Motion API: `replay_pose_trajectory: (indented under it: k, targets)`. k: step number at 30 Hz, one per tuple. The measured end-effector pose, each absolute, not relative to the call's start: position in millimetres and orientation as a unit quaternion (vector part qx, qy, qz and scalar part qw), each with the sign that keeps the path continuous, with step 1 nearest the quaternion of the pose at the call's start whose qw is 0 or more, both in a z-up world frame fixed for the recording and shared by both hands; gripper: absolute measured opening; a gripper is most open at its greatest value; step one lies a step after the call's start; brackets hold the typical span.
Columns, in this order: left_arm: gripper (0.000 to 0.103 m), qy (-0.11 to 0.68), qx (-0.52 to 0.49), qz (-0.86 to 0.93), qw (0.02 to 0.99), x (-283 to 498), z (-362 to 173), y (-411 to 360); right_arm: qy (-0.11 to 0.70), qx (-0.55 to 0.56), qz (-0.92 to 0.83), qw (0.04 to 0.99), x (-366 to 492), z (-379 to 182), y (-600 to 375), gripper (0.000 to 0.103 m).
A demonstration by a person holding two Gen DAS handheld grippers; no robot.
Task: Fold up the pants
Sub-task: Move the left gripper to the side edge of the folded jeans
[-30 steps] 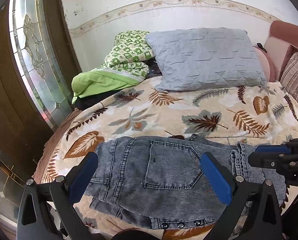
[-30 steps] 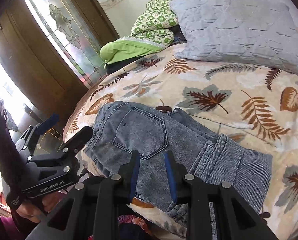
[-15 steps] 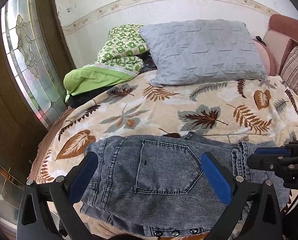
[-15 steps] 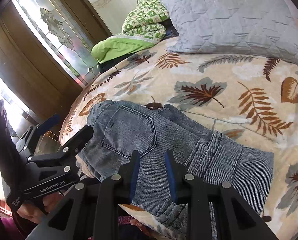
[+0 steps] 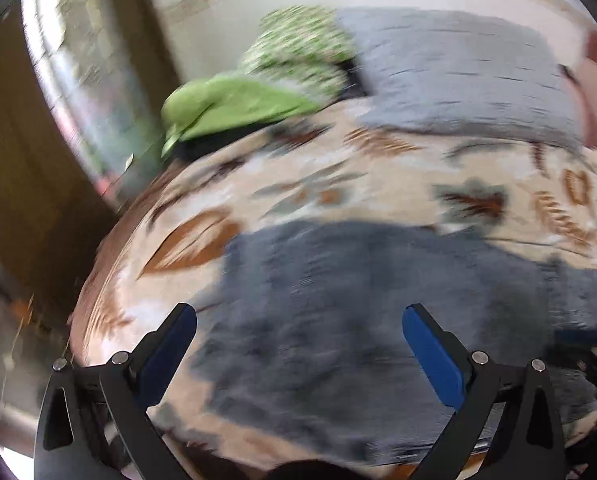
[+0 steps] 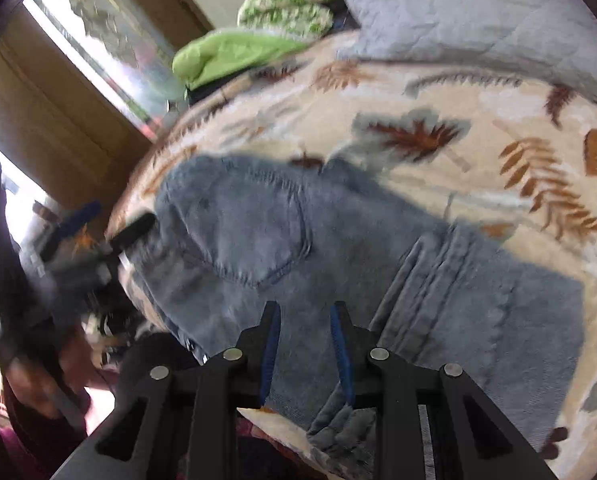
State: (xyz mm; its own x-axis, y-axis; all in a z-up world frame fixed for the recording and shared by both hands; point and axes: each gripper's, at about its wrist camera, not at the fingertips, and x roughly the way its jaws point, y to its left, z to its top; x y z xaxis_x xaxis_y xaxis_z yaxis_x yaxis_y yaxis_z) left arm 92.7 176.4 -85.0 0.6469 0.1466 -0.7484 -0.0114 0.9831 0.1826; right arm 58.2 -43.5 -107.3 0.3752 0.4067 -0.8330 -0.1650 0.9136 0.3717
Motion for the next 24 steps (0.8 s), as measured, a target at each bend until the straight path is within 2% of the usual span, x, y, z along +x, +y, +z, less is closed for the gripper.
replay_pose_trajectory:
  k: [6, 9, 13, 19, 24]
  targets:
    - [0.103, 0.483, 0.007, 0.104, 0.870, 95.1, -121.4, 270.3, 0.544, 0.083, 0.187, 0.814, 58.5, -131.6, -6.8, 0.029]
    - [0.103, 0.504, -0.044, 0.095, 0.858, 88.3, -137.4, 293.8, 0.572, 0.064, 0.184, 0.797, 58.1, -154.9, 5.2, 0.029]
    - [0.103, 0.510, -0.086, 0.061, 0.853, 79.9, -143.2, 297.4, 0.559, 0.055, 0.190, 0.805, 47.1, -153.2, 4.8, 0.029]
    - [0.103, 0.522, -0.156, 0.002, 0.839, 73.8, -141.6, 291.6, 0.554, 0.108, 0.205, 0.800, 41.1, -156.8, -16.4, 0.029]
    - [0.103, 0.527, -0.206, -0.031, 0.824, 76.5, -147.2, 283.7, 0.539, 0.080, 0.206, 0.813, 34.3, -153.6, -12.7, 0.030]
